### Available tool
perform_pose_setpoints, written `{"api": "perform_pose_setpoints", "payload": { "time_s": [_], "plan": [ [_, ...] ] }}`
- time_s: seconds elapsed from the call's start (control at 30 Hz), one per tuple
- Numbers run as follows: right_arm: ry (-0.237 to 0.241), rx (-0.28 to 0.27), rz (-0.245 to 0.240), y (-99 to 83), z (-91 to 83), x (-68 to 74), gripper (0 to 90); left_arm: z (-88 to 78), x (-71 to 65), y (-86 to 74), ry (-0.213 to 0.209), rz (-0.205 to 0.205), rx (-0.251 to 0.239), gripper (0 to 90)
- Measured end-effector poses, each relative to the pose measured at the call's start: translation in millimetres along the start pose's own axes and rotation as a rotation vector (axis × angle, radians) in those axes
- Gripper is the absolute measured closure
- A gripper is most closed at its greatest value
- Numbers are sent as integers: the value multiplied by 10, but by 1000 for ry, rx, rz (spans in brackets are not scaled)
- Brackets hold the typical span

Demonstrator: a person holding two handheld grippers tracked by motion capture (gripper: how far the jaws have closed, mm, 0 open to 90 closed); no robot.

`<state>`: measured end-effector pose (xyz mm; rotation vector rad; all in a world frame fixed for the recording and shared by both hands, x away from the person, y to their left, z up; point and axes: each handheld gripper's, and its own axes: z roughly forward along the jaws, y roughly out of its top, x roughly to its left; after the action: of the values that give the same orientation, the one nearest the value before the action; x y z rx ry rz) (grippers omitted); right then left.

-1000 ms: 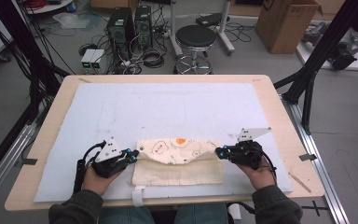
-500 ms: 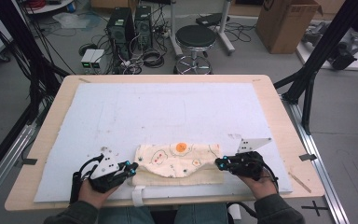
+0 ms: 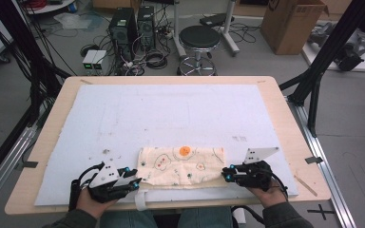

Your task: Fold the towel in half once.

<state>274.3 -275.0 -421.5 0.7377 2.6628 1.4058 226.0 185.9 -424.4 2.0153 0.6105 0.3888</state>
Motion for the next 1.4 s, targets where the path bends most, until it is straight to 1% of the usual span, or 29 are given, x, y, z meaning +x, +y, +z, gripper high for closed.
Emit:
{"api": "perform_pose_setpoints", "payload": {
  "time_s": [0.07,0.13,0.2,0.27,0.3,0.33,0.37,0.4,0.47,0.5,0.53,0.57,0.6,0.67,0.73,0.8,0.9,0.97,1.03,1.07,1.13,1.2,1.23,1.33,1.4],
  "plan": [
    [15,-17,-8,22,-40,27,687,-12,6,15,-5,-8,-14,562],
    [36,-26,-14,64,-58,45,665,10,13,37,-15,-21,-29,543],
    [40,-13,-26,98,-25,53,665,33,20,55,-28,-31,-36,530],
    [52,3,-27,117,33,53,665,52,30,84,-42,-27,-43,533],
    [60,18,-35,124,73,54,663,58,35,99,-57,-34,-55,545],
    [63,37,-52,128,123,53,663,58,36,106,-61,-40,-64,558],
    [69,48,-54,127,151,54,663,67,41,114,-68,-43,-69,563],
    [74,67,-53,118,189,55,663,78,42,114,-80,-44,-63,588],
    [84,91,-51,95,241,46,666,105,31,104,-81,-31,-39,638],
    [78,101,-54,85,255,42,667,132,25,90,-72,-14,6,674],
    [78,114,-56,65,272,36,668,151,21,78,-63,-8,32,707],
    [77,124,-52,55,274,35,670,175,22,58,-63,-9,68,730],
    [70,130,-53,42,279,31,669,194,26,35,-72,-9,89,742],
    [68,142,-59,16,274,24,672,211,23,-4,-76,-9,116,759],
    [62,147,-55,-4,267,26,677,233,31,-30,-90,-11,150,766],
    [63,149,-60,-27,258,23,678,249,30,-53,-98,-19,174,765],
    [60,152,-72,-48,247,31,678,259,27,-67,-106,-21,173,763],
    [58,151,-82,-54,245,36,682,263,30,-69,-108,-22,171,743],
    [45,154,-94,-55,244,47,727,265,28,-76,-105,-25,168,742],
    [43,154,-100,-52,248,47,774,266,27,-77,-102,-21,167,751],
    [45,162,-97,-45,251,47,831,267,20,-78,-102,-11,168,786],
    [45,169,-106,-27,257,47,844,268,5,-75,-102,-4,166,841],
    [44,168,-104,-22,255,49,847,265,-6,-70,-95,6,166,854],
    [45,155,-103,-5,232,44,846,239,-11,-62,-93,15,142,872],
    [53,135,-92,7,196,46,845,204,0,-51,-94,15,123,874]
  ]
}}
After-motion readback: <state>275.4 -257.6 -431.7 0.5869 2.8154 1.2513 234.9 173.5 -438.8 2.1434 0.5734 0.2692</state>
